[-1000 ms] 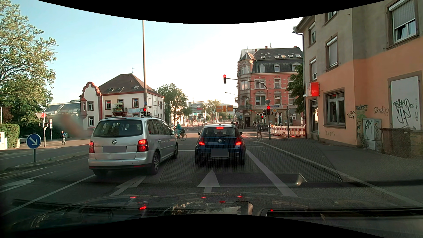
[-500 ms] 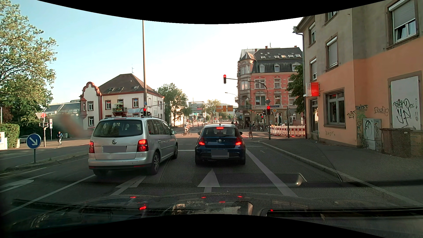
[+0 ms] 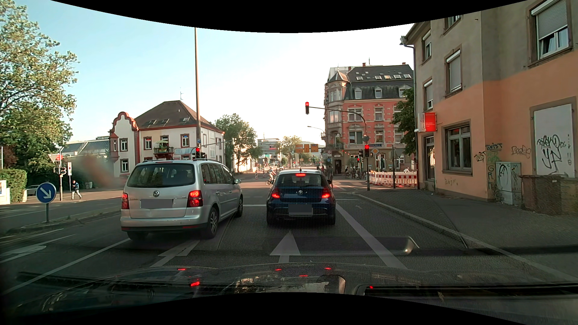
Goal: Follow the waypoints while adhering to traffic rules and regulations
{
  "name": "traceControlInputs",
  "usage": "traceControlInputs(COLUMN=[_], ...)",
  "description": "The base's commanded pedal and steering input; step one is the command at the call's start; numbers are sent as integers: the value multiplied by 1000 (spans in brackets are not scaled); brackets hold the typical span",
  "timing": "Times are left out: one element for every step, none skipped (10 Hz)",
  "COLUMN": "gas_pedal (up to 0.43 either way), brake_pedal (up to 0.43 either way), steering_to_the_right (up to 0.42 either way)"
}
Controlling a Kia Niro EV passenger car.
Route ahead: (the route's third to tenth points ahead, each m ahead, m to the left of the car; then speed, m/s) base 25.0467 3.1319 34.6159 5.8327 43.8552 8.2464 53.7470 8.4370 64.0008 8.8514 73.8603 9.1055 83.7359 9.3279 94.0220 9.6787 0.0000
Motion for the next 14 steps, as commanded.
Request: traceControlInputs(gas_pedal=[0, 0, 0, 0, 0, 0, 0, 0, 0, 0, 0, 0, 0, 0], brake_pedal=[232, 232, 232, 232, 232, 232, 232, 232, 232, 232, 232, 232, 232, 232], steering_to_the_right=[-17, -17, -17, -17, -17, -17, -17, -17, -17, -17, -17, -17, -17, -17])
